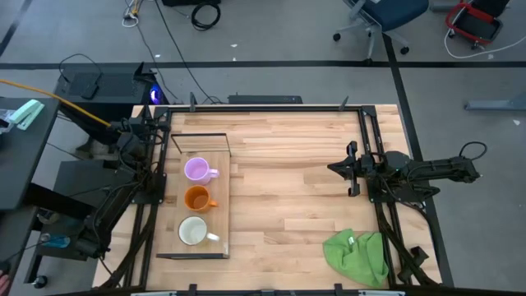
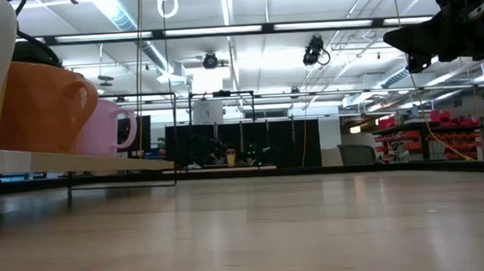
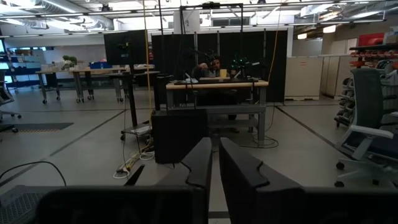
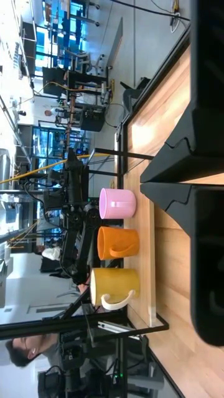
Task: Stack small to large cups/mugs on shelf
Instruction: Return to Home Position
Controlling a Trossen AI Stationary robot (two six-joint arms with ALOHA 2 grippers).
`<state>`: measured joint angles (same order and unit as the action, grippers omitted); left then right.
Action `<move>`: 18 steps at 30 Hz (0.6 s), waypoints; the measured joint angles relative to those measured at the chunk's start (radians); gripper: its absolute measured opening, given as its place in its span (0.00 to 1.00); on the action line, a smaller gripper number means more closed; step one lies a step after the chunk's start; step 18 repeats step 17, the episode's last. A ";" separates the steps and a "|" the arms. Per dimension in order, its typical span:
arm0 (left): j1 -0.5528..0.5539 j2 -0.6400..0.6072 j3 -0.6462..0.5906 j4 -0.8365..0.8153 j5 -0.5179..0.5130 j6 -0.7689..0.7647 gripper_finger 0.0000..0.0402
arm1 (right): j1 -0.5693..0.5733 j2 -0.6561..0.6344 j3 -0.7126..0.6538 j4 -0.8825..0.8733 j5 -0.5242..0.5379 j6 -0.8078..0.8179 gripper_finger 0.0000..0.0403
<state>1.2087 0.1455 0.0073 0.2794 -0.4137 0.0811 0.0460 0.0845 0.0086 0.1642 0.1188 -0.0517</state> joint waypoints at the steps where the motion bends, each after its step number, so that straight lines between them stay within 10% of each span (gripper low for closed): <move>1: 0.000 0.000 0.000 0.000 0.000 0.000 0.09 | 0.000 0.000 0.000 0.000 0.000 0.000 0.04; 18: 0.000 0.000 0.000 0.000 0.000 0.000 0.10 | 0.000 0.000 0.000 0.000 0.000 0.000 0.04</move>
